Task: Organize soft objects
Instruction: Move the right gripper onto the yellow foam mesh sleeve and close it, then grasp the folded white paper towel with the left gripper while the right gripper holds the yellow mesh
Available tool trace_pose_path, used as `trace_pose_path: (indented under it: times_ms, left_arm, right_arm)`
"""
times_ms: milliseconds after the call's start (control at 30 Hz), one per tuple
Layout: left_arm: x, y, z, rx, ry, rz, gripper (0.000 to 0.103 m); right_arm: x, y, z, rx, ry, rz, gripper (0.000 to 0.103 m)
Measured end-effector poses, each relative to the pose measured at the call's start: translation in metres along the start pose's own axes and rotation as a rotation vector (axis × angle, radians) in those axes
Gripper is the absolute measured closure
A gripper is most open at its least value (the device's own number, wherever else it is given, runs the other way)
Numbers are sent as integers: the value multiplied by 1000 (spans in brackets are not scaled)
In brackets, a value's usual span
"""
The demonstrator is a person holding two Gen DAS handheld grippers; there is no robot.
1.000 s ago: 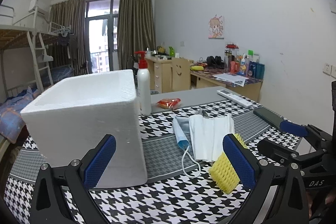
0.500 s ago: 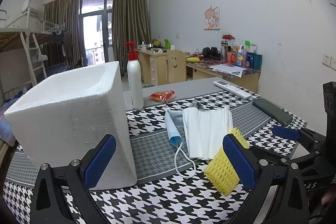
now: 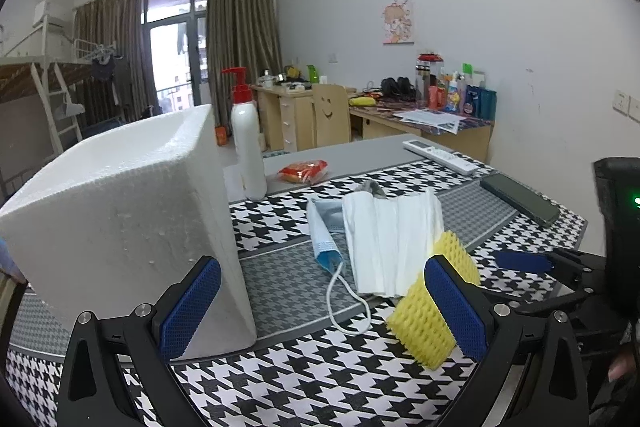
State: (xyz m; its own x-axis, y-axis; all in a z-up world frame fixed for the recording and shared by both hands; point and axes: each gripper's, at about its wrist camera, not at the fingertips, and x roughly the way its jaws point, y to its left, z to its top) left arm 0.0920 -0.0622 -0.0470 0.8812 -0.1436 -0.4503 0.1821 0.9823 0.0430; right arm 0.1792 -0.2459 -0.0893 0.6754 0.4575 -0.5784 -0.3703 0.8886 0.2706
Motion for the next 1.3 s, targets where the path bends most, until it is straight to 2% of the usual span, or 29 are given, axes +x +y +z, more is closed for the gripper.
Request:
trace_pose_path:
  times_ms: [100, 267, 467, 567, 633, 700, 833, 1300]
  left_arm:
    - [-1, -2, -2, 19, 0, 0, 1]
    - [2, 2, -6, -1, 17, 4, 1]
    - [4, 2, -6, -3, 26, 12, 1]
    - [4, 2, -7, -3, 26, 19, 1]
    - [5, 2, -6, -4, 31, 21, 1]
    - [6, 1, -6, 2, 31, 24, 1]
    - [3, 0, -5, 3, 23, 25, 1]
    - [1, -15, 3, 22, 7, -7, 1]
  right_arm:
    - [5, -3, 0, 14, 27, 9, 22]
    - [11, -3, 1, 16, 54, 17, 23]
    - [16, -3, 1, 12, 82, 15, 37]
    - [17, -3, 0, -1, 88, -10, 51]
    - [17, -3, 0, -3, 90, -33, 65]
    - [16, -5, 0, 1, 91, -37, 70]
    - [12, -6, 1, -2, 90, -32, 88]
    - [-30, -18, 8, 21, -6, -57, 92]
